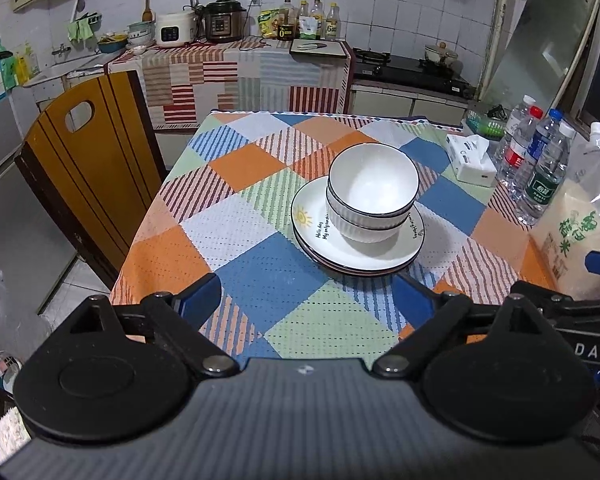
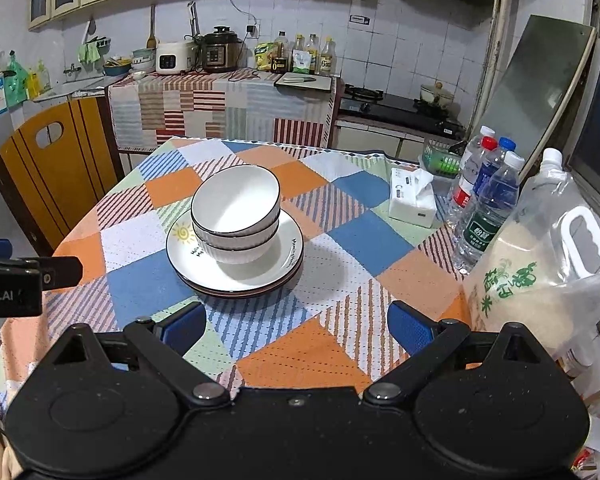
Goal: Organize plates and bowls
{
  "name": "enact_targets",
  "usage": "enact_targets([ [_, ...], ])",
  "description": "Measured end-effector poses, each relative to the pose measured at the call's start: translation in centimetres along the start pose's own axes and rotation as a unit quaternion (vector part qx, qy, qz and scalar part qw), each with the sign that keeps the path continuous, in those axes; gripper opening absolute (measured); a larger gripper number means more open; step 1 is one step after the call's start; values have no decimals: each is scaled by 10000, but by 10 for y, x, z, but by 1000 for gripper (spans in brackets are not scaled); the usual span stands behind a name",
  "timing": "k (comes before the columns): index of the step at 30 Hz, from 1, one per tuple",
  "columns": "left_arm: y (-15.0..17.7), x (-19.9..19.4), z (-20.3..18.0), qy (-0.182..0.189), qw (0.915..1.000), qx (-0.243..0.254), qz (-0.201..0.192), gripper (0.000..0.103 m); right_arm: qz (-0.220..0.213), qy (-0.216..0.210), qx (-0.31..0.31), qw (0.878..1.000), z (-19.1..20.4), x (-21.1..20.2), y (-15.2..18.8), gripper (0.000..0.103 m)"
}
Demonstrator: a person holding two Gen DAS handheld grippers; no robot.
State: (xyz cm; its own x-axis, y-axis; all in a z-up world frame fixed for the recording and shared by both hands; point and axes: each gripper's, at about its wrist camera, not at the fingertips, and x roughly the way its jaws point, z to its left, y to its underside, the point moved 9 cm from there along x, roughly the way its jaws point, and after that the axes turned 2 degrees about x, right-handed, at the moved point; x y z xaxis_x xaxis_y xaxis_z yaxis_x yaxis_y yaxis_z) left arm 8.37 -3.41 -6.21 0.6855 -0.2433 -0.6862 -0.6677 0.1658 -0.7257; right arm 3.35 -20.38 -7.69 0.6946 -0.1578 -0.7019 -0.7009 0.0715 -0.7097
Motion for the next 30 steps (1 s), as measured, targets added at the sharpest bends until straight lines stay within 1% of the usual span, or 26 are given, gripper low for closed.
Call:
enact_targets([
  [5, -1, -3, 1, -73, 10000, -22, -42, 93, -37, 39, -44, 10000, 2, -2, 3, 99],
  [8, 0, -4, 1, -47, 10000, -30, -54, 93, -67, 51, -29, 10000, 2, -3, 3, 99],
  [12, 2, -4, 0, -119, 9999, 66, -40, 93, -125, 136, -54, 9998, 1, -3, 3, 99],
  [26, 3, -5, -3, -181, 9996, 194, -110, 93, -85, 156, -18, 9998, 1, -2, 5, 99],
  [30, 4, -5, -4, -247, 9994, 233, -113, 93, -76, 161, -21, 9998, 1, -2, 5, 99],
])
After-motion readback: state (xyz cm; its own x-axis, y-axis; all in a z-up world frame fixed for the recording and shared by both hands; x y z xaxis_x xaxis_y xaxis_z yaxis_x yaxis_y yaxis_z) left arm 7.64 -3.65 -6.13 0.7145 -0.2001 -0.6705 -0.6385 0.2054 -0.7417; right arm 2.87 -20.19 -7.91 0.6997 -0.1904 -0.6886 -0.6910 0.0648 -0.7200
